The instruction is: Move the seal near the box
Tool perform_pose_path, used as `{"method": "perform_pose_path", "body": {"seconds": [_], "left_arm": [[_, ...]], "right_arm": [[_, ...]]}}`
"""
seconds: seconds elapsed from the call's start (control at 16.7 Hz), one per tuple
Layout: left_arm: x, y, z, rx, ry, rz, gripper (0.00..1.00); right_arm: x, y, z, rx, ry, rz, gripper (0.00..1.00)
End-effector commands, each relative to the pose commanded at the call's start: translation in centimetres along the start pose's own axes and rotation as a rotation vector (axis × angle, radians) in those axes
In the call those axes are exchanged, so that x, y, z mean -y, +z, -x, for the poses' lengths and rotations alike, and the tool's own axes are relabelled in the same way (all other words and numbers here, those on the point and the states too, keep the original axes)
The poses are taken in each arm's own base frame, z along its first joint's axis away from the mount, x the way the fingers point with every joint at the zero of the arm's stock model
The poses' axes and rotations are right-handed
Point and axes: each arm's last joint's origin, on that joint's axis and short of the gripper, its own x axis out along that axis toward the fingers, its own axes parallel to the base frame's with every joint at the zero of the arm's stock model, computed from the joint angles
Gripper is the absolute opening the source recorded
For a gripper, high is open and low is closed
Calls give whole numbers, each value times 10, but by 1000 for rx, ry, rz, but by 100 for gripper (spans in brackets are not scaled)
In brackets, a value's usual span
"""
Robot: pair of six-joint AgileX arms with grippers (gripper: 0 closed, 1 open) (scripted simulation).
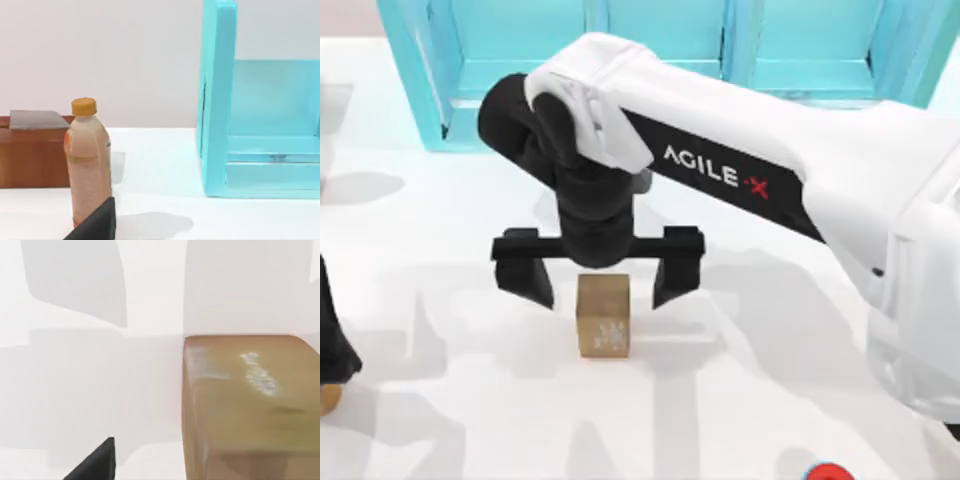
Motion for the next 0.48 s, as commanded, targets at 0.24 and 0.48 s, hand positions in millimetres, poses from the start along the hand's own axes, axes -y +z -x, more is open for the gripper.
{"method": "perform_pose_path", "body": {"seconds": [0.24, 0.48], "left_arm": [[0, 0, 0, 0, 0, 0, 100], [0, 0, 0, 0, 0, 0, 100]], "right_arm": [[2, -3, -31, 3, 3, 0, 100], [2, -4, -34, 4, 4, 0, 100]]}}
